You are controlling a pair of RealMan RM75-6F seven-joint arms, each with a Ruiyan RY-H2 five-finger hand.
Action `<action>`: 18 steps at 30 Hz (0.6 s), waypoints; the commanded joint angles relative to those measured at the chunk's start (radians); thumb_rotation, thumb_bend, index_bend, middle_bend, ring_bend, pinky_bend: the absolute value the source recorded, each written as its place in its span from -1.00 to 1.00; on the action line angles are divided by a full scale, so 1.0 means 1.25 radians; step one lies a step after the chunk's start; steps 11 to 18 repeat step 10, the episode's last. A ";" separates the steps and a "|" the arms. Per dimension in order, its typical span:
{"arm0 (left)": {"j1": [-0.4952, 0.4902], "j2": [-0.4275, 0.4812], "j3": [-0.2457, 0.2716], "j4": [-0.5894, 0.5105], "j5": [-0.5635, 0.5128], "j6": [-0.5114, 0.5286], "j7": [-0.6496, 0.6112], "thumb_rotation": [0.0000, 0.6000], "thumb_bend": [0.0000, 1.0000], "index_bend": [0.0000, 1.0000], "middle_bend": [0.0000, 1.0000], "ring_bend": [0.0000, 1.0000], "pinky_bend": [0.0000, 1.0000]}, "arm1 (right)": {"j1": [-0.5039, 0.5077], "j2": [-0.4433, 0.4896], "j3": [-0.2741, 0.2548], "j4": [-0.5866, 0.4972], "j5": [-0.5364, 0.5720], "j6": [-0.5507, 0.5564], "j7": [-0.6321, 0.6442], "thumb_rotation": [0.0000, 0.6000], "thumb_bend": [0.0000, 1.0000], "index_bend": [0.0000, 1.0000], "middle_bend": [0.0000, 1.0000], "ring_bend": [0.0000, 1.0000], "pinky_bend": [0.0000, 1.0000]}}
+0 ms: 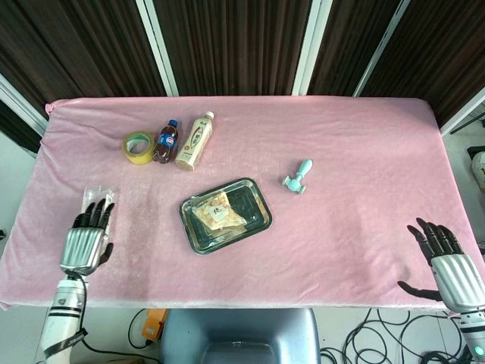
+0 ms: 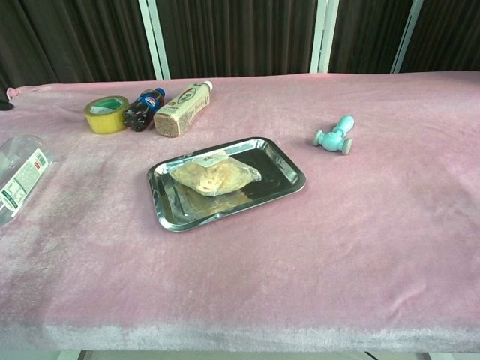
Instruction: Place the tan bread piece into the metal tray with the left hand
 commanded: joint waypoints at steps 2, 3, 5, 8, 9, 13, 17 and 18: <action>0.085 0.042 0.033 0.024 0.080 0.115 -0.089 1.00 -0.25 -0.99 -1.00 -1.00 -0.63 | -0.005 -0.005 0.001 0.003 0.000 0.010 0.001 1.00 -0.95 -1.00 -1.00 -1.00 -0.62; 0.096 0.043 0.035 0.034 0.092 0.130 -0.100 1.00 -0.25 -0.99 -1.00 -1.00 -0.63 | -0.005 -0.005 0.001 0.003 0.000 0.011 0.001 1.00 -0.95 -1.00 -1.00 -1.00 -0.62; 0.117 0.040 0.032 0.055 0.109 0.159 -0.121 1.00 -0.25 -0.98 -1.00 -1.00 -0.64 | -0.007 -0.007 0.001 0.004 -0.002 0.014 0.002 1.00 -0.95 -1.00 -1.00 -1.00 -0.62; 0.131 0.037 0.033 0.070 0.133 0.164 -0.147 1.00 -0.25 -0.94 -1.00 -1.00 -0.65 | -0.008 -0.009 0.000 0.006 -0.003 0.017 -0.001 1.00 -0.95 -1.00 -1.00 -1.00 -0.62; 0.131 0.042 0.035 0.069 0.137 0.156 -0.156 1.00 -0.25 -0.94 -1.00 -1.00 -0.64 | -0.008 -0.009 0.000 0.006 -0.003 0.016 -0.001 1.00 -0.95 -1.00 -1.00 -1.00 -0.62; 0.133 0.045 0.036 0.066 0.138 0.147 -0.164 1.00 -0.24 -0.93 -1.00 -1.00 -0.64 | -0.009 -0.009 0.000 0.006 -0.003 0.016 -0.002 1.00 -0.95 -1.00 -1.00 -1.00 -0.62; 0.133 0.045 0.036 0.066 0.138 0.147 -0.164 1.00 -0.24 -0.93 -1.00 -1.00 -0.64 | -0.009 -0.009 0.000 0.006 -0.003 0.016 -0.002 1.00 -0.95 -1.00 -1.00 -1.00 -0.62; 0.133 0.045 0.036 0.066 0.138 0.147 -0.164 1.00 -0.24 -0.93 -1.00 -1.00 -0.64 | -0.009 -0.009 0.000 0.006 -0.003 0.016 -0.002 1.00 -0.95 -1.00 -1.00 -1.00 -0.62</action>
